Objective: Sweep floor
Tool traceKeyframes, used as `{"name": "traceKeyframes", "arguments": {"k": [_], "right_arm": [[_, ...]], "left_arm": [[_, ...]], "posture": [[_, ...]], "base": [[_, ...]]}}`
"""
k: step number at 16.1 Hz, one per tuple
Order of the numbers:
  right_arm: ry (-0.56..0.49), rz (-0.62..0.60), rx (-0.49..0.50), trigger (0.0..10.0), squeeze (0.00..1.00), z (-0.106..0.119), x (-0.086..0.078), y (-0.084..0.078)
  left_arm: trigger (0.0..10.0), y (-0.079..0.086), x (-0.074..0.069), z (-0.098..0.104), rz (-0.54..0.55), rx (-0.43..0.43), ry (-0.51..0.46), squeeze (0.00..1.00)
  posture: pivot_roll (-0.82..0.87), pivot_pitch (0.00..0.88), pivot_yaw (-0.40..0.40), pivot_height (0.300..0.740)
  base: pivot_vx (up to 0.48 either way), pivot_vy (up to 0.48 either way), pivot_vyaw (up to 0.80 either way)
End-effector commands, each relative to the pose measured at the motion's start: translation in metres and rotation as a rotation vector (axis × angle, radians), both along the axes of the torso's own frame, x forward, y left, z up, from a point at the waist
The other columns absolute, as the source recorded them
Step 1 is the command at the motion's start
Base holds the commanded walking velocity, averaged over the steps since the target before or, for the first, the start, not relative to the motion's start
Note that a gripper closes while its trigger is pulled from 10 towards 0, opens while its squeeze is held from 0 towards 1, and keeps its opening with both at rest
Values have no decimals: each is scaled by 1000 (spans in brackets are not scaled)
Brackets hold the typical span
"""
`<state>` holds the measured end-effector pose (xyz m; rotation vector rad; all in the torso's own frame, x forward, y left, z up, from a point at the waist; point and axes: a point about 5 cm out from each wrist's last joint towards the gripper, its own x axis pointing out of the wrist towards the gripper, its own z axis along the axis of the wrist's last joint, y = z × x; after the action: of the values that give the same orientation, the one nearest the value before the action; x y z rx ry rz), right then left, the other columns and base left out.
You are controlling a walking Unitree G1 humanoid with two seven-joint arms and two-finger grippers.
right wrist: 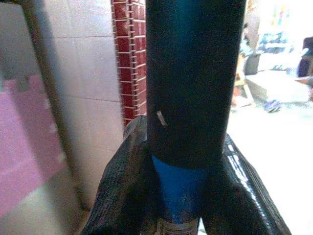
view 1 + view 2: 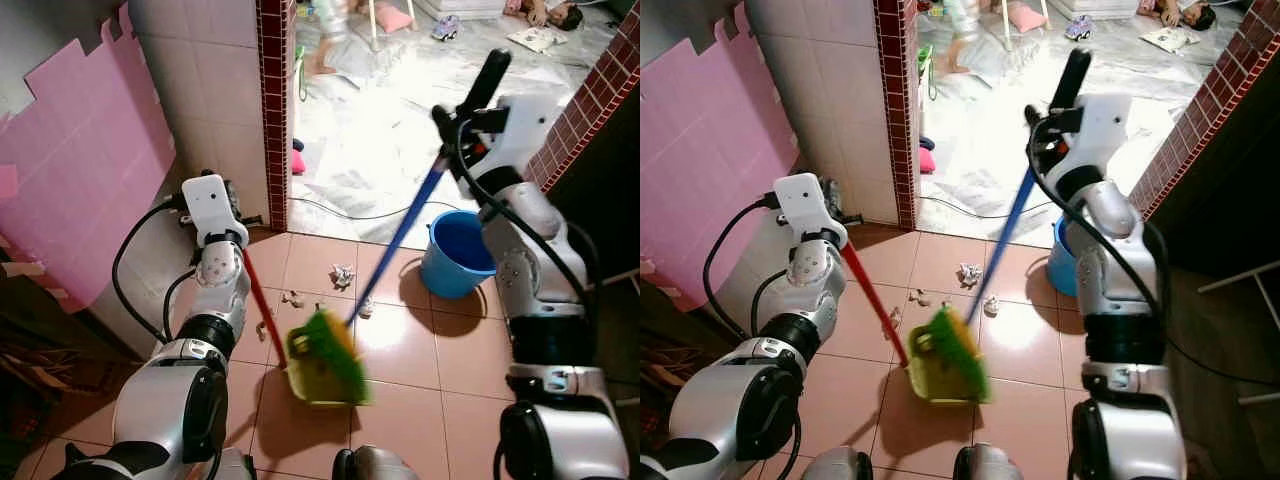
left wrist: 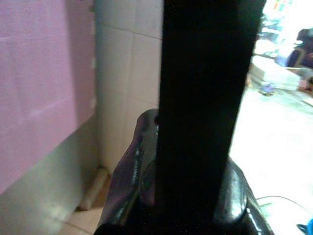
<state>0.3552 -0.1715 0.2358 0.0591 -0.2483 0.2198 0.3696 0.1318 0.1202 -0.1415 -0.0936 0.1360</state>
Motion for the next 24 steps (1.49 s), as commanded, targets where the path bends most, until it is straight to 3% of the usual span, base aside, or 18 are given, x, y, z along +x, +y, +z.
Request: {"name": "traceKeyframes", "arguments": {"k": [1, 10, 12, 14, 18, 22, 23, 24], "right_arm": [[-125, -39, -59, 10000, 0, 24, -1, -4], [-77, -69, -29, 10000, 0, -5, 0, -2], [-65, -73, -27, 10000, 0, -10, 0, -2], [-77, -81, -72, 10000, 0, -15, -2, 0], [-142, -94, -212, 10000, 0, -20, -12, 14], [-153, -97, -241, 10000, 0, -22, -14, 16], [-98, -85, -232, 10000, 0, -48, -20, 25], [9, -54, -172, 10000, 0, -87, -29, 42]], "left_arm": [[10000, -1, 4, 10, -18, -6, -33, 0], [10000, 10, 3, 9, -17, 2, -38, 0], [10000, 9, 2, 9, -24, 52, -40, 0], [10000, 9, -1, 7, -32, 116, -53, 0], [10000, 13, -9, -3, -26, 138, -45, 0], [10000, 12, -9, -3, -27, 142, -47, 0], [10000, 9, -11, -6, -40, 154, -38, 0], [10000, 5, -14, -12, -59, 173, -16, 0]], "posture": [[-170, 0, -34, 740], [-136, 0, -17, 740], [-135, 0, -15, 740], [-127, 0, -16, 740], [-113, 3, -8, 740], [-109, 17, -4, 740], [-75, 83, 19, 740], [-65, 99, 23, 740]], "base": [[0, 0, 0], [0, 0, 0], [0, 0, 0], [0, 0, 0], [0, 0, 0], [0, 0, 0], [0, 0, 0], [0, 0, 0]]}}
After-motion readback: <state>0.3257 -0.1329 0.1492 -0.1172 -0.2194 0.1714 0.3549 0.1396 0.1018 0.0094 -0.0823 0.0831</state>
